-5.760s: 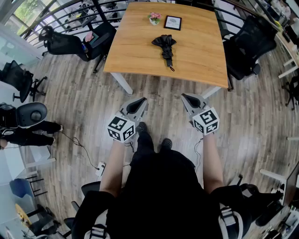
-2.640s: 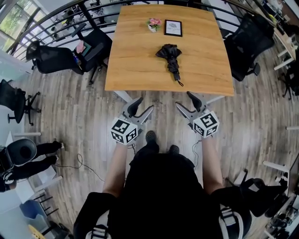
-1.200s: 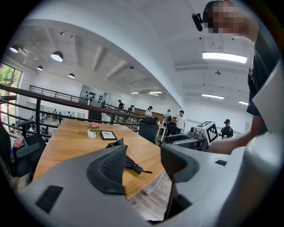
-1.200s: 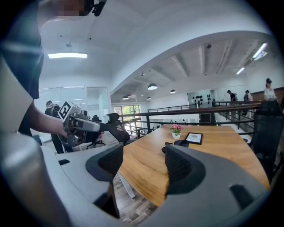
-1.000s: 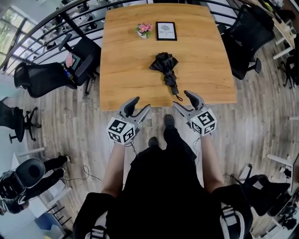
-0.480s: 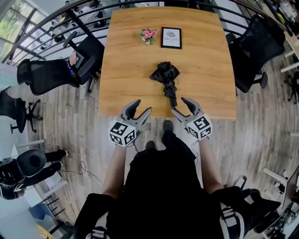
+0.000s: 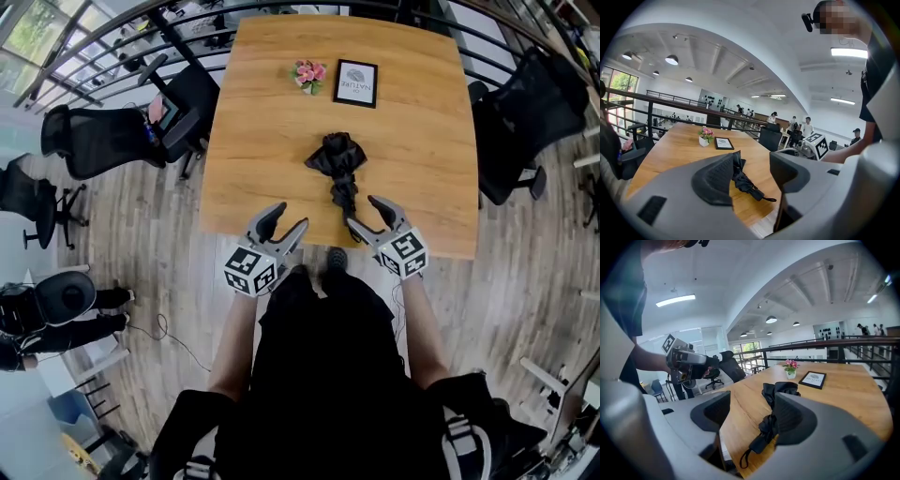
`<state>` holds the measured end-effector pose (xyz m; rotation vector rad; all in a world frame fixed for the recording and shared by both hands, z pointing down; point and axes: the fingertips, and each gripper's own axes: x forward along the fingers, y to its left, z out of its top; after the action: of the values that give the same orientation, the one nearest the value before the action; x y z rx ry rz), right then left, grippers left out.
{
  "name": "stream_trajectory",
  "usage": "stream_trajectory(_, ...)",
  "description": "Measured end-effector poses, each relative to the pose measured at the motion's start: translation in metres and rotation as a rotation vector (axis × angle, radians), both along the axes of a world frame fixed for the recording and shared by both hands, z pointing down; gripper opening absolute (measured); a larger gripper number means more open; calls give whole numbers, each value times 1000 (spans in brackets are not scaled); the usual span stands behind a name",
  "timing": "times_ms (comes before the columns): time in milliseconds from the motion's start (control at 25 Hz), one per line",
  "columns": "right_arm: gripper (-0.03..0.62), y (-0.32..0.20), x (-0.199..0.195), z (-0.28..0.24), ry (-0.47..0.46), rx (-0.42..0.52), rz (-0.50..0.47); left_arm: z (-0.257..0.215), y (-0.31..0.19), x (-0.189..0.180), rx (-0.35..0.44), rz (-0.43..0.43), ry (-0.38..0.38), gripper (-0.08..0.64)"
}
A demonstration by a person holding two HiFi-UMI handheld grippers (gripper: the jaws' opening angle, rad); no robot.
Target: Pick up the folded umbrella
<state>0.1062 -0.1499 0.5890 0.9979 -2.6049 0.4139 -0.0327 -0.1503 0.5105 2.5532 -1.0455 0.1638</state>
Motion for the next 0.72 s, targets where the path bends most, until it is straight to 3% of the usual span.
stream_trajectory(360, 290, -21, -19, 12, 31, -34, 26, 3, -37, -27, -19, 11, 14, 264)
stream_trajectory(720, 291, -48, -23, 34, 61, -66, 138, 29, -78, -27, -47, 137, -5, 264)
